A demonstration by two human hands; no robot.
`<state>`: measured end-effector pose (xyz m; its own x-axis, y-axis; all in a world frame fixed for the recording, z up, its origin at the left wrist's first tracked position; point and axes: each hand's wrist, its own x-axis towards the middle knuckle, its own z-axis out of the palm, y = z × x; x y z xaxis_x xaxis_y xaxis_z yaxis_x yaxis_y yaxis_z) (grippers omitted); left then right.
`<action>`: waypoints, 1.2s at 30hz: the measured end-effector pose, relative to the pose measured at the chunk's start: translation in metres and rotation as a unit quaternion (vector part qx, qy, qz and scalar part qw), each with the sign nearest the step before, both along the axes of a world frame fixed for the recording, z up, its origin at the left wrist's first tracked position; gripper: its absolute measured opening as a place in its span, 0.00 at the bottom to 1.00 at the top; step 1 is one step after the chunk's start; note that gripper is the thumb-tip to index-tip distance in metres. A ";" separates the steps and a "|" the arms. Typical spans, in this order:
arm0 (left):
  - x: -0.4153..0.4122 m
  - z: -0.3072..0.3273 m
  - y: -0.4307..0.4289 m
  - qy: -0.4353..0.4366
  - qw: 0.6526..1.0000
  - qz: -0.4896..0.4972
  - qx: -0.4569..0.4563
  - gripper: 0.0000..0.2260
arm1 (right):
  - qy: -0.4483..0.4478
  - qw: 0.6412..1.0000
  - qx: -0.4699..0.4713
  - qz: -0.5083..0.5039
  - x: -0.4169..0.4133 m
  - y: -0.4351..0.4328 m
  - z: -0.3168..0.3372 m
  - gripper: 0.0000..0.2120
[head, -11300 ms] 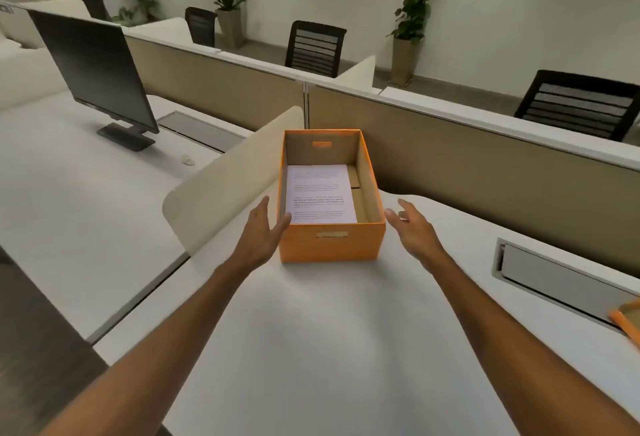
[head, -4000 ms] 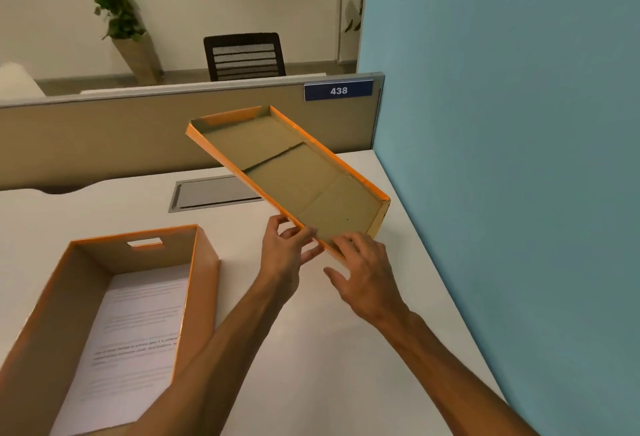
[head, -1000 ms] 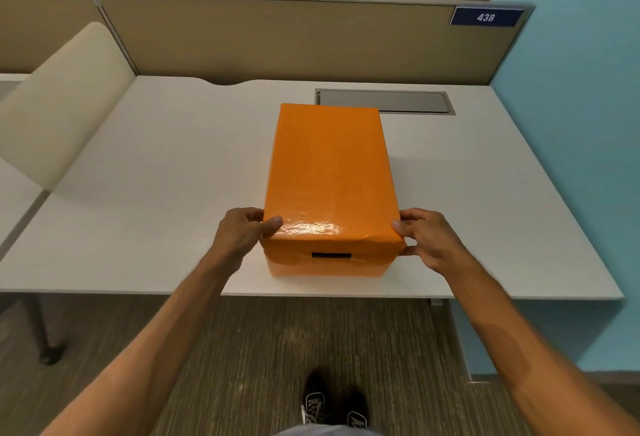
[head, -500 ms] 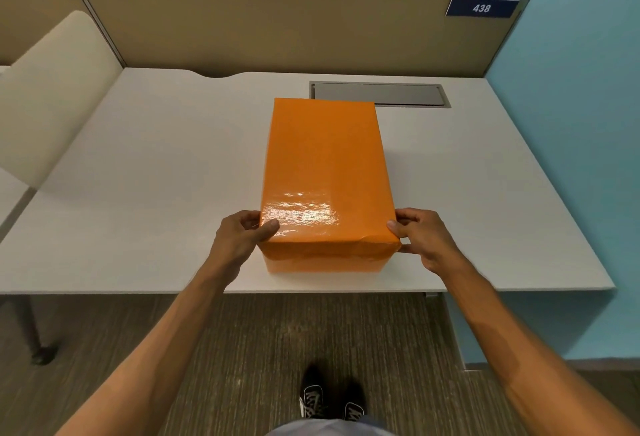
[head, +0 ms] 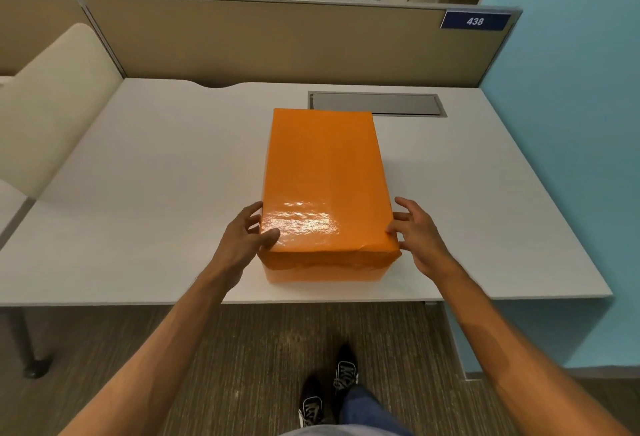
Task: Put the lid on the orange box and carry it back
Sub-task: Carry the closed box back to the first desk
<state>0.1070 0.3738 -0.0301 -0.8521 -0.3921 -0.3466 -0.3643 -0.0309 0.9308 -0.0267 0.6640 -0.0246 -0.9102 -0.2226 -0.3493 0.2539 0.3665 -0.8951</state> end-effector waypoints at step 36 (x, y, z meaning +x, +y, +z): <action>-0.231 0.024 -0.081 -0.061 0.936 -0.044 -0.343 0.25 | 0.221 0.921 0.260 0.190 -0.243 -0.113 0.008 0.32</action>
